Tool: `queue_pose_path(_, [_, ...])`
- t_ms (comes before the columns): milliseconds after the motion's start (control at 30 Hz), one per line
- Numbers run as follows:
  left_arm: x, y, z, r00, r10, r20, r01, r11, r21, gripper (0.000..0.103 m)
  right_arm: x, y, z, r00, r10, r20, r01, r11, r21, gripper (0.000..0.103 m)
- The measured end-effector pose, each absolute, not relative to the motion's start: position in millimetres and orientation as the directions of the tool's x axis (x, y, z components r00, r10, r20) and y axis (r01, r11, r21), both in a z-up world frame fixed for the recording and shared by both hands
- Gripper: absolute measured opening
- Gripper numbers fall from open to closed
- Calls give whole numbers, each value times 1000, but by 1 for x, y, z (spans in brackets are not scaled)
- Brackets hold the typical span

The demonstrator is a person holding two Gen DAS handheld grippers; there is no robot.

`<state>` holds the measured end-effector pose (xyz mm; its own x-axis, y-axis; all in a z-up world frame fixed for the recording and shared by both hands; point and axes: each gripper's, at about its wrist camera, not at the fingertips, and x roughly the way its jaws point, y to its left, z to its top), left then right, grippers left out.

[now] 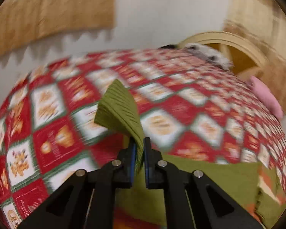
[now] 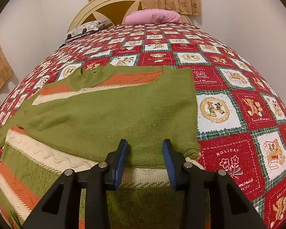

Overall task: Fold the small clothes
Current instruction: 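Grasp the other green sleeve cuff with the left gripper and lift it, then lay the sleeve across the sweater body and open the left gripper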

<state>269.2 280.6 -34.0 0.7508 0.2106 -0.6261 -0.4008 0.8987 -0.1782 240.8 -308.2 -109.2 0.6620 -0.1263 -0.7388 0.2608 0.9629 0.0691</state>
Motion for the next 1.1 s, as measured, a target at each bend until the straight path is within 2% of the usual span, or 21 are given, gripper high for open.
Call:
queue_pose_path(167, [261, 153, 7, 848, 49, -528, -126, 986, -111, 8, 241, -309, -109, 663, -124, -738, 260, 963, 72, 40])
queue_pose_path(267, [255, 86, 11, 849, -59, -525, 13, 996, -91, 8, 241, -309, -109, 666, -119, -737, 259, 963, 79, 40])
queue_pose_path(433, [242, -10, -14, 797, -182, -576, 189, 981, -48, 8, 240, -310, -109, 673, -105, -732, 257, 961, 98, 40])
queue_pose_path(533, [239, -46, -35, 766, -191, -613, 243, 970, 2, 8, 240, -310, -109, 674, -103, -731, 256, 961, 100, 40])
queue_pose_path(800, [244, -66, -66, 668, -181, -721, 257, 967, -5, 10, 240, -311, -110, 684, -79, -726, 243, 962, 124, 45])
queue_pose_path(867, [244, -67, -70, 649, -167, -743, 256, 967, 7, 19, 240, -311, -110, 683, -80, -726, 243, 962, 123, 45])
queue_pose_path(933, [247, -68, -74, 622, -177, -763, 267, 964, -5, 45, 241, -311, -110, 682, -82, -727, 242, 963, 119, 45])
queue_pose_path(967, [244, -65, -73, 620, -190, -761, 273, 962, -17, 49, 240, -310, -110, 682, -82, -727, 242, 963, 118, 46])
queue_pose_path(1033, [237, -53, -68, 635, -181, -751, 263, 965, -10, 67, 240, -310, -111, 681, -83, -727, 241, 964, 116, 46])
queue_pose_path(1100, [226, -30, -62, 661, -156, -734, 226, 974, -3, 77, 240, -310, -111, 681, -83, -727, 241, 964, 116, 46])
